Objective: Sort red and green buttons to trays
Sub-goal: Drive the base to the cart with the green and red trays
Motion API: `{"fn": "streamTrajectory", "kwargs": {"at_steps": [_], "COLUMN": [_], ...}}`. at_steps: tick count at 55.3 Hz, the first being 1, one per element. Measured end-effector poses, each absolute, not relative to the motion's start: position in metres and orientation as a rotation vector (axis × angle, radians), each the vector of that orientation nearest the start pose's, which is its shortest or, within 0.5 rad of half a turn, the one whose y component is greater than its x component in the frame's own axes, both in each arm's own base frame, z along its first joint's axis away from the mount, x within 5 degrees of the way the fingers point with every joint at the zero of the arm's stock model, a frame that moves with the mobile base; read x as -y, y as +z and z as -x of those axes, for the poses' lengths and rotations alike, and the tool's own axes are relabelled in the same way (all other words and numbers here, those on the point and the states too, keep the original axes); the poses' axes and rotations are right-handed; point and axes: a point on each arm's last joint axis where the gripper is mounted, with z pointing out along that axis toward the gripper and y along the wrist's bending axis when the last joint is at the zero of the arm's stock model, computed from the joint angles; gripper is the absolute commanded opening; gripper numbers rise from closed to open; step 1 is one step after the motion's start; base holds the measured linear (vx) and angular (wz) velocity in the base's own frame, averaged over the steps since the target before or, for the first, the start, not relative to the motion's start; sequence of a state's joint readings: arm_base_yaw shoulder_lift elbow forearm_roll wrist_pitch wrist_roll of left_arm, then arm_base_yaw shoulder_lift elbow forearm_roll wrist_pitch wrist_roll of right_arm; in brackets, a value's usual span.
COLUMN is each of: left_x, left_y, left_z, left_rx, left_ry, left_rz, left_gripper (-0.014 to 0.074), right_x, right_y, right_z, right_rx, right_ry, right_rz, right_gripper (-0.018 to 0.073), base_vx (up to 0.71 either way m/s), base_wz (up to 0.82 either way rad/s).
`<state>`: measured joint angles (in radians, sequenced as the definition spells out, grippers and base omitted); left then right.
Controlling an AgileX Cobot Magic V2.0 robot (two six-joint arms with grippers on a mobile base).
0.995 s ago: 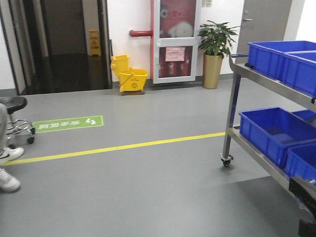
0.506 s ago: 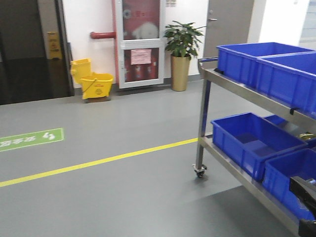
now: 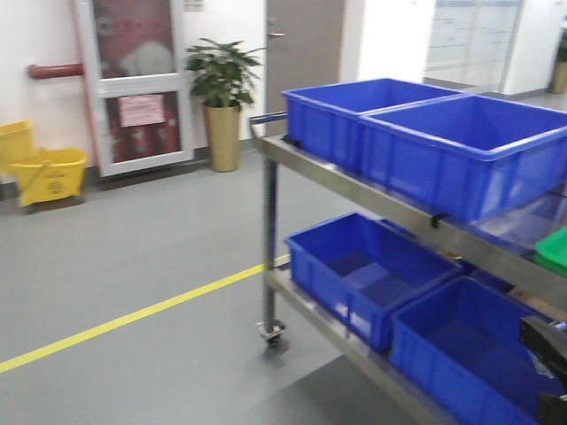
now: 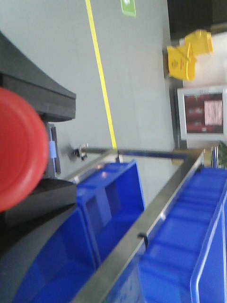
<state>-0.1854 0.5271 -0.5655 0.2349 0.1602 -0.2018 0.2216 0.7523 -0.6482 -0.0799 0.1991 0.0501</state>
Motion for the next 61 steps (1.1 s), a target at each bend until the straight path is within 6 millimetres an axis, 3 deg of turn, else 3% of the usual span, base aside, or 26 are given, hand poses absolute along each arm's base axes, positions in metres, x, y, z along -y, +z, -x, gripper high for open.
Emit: {"fn": "streamTrajectory", "kwargs": {"at_steps": [61], "left_x": [0.0174], "left_y": [0.3488], "left_z": [-0.111], "left_rx": [-1.595], "left_ry": [-0.091], "left_rz": [-0.144], "left_gripper": [0.0], "right_x": [-0.0337], "right_y": [0.3417], "right_z": [-0.1564], "right_rx": [-1.783], "right_ry": [0.124], "right_rz": [0.212], "right_gripper": [-0.0009], "base_vx": [0.31], "base_wz": [-0.64]}}
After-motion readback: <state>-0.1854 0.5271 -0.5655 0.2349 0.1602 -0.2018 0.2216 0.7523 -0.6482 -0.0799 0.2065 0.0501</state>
